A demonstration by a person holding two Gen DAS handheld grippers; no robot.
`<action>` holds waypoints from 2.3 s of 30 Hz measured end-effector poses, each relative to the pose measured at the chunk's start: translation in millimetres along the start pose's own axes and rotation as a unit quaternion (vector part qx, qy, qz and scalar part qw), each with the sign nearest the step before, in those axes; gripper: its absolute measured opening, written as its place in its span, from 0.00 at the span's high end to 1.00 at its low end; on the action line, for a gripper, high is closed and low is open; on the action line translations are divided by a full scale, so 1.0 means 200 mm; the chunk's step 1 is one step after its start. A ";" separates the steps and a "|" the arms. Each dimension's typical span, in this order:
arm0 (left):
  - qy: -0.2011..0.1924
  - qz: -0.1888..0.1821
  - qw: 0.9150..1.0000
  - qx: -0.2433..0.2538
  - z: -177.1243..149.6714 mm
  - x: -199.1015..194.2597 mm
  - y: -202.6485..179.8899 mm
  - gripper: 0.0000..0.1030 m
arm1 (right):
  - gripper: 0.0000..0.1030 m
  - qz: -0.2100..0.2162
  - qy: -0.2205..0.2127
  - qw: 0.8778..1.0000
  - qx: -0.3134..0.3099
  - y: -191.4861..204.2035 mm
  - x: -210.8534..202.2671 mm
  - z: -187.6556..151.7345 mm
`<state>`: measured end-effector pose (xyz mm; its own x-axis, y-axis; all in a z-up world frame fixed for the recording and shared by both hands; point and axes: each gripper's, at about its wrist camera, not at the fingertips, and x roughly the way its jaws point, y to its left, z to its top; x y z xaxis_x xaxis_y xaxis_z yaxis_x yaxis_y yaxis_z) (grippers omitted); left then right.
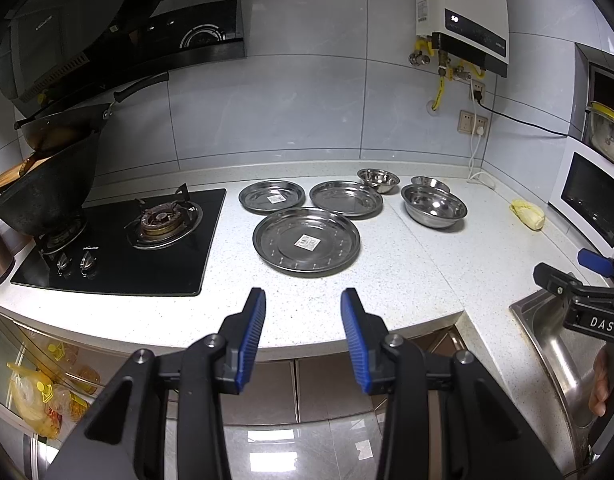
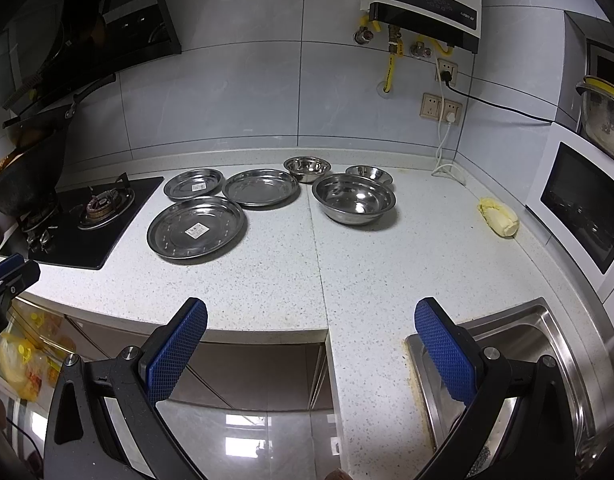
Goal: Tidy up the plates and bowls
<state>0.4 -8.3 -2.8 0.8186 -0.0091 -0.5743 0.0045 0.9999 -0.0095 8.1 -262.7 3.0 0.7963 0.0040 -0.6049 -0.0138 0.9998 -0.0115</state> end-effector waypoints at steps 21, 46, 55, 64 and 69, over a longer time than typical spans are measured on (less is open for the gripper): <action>0.005 -0.004 1.000 0.000 -0.01 0.04 -0.01 0.64 | 0.01 0.001 0.004 1.000 -0.006 0.04 0.02 0.01; 0.004 -0.006 1.000 -0.002 0.00 0.04 0.02 0.64 | 0.01 0.000 0.004 1.000 -0.004 0.05 0.02 0.01; 0.010 -0.009 1.000 -0.006 -0.01 0.04 0.03 0.64 | 0.01 0.000 0.005 1.000 -0.003 0.04 0.00 0.00; 0.077 -0.021 0.996 -0.031 0.14 0.51 0.18 0.64 | 0.01 0.052 0.024 0.997 -0.051 0.25 0.30 0.15; 0.108 -0.009 0.993 -0.038 0.24 0.87 0.24 0.64 | 0.01 0.087 0.056 0.993 -0.063 0.40 0.65 0.23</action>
<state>171.6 39.0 -63.9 0.6766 -0.0354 -0.7355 -0.0328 0.9964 -0.0781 137.8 -181.2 -40.1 0.7028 0.1679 -0.6913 -0.2273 0.9738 0.0055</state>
